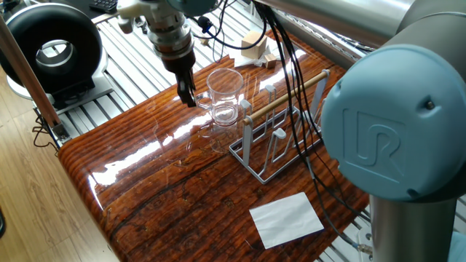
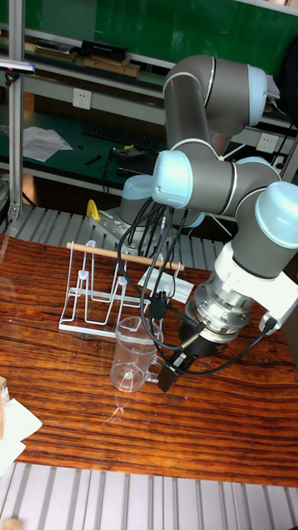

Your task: Put the cup on the cup rack

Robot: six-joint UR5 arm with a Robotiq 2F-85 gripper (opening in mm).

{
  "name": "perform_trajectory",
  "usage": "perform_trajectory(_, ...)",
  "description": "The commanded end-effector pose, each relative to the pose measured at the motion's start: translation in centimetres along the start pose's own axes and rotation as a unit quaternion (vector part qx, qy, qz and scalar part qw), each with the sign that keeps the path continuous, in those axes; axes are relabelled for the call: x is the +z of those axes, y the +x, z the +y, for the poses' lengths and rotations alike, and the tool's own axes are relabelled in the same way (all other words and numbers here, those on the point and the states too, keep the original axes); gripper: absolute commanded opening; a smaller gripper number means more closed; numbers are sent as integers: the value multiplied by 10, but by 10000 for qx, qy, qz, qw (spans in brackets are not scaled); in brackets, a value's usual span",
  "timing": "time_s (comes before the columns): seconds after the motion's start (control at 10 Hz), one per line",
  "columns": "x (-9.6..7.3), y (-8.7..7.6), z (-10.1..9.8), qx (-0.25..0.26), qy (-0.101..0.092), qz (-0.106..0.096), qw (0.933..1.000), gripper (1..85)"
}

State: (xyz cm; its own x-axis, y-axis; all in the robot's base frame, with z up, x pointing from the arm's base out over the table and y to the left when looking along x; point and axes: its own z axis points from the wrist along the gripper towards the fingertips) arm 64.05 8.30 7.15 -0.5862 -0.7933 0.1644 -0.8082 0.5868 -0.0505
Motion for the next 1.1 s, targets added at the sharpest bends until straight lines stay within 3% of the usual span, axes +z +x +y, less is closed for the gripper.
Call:
perform_trajectory(0.0, -2, 4, -11, -25, 176, 113, 9998, 523)
perform_trajectory(0.4, -3, -1, -3, 6, 37, 24, 10000, 523)
perform_trajectory(1.0, -3, 12, -20, -109, 349, 255, 9990, 523)
